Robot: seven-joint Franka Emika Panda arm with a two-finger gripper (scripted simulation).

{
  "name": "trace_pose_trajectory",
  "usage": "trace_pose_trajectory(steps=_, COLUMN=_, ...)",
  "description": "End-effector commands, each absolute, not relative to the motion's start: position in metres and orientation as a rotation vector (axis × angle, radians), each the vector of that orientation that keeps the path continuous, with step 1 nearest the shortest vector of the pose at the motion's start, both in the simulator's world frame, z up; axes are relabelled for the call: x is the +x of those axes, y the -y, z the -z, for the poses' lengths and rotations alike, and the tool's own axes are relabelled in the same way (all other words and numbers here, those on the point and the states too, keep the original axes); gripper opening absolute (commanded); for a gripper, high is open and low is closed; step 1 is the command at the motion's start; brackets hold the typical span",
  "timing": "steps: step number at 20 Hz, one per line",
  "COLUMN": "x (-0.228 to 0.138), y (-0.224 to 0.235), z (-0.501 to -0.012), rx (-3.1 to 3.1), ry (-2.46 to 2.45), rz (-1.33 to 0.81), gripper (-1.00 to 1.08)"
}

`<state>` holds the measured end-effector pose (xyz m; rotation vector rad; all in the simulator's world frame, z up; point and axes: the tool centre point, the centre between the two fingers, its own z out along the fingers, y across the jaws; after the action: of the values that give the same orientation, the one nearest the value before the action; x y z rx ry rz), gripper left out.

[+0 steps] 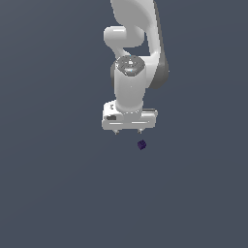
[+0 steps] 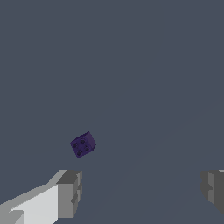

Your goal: Pick up the object and move it to a goal position.

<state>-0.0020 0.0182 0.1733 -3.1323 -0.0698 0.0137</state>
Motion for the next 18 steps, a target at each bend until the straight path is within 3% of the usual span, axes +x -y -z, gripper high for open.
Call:
trace_pose_trajectory(steps=1, x=-0.002, y=-0.018, z=-0.173, rx=-3.132, ry=0.07, rz=-0.014, gripper=1.0)
trace_pose_trajectory(steps=18, x=0.0, y=-0.01, z=-0.154, rx=-3.123, ry=0.054, rz=-0.008, gripper=1.0)
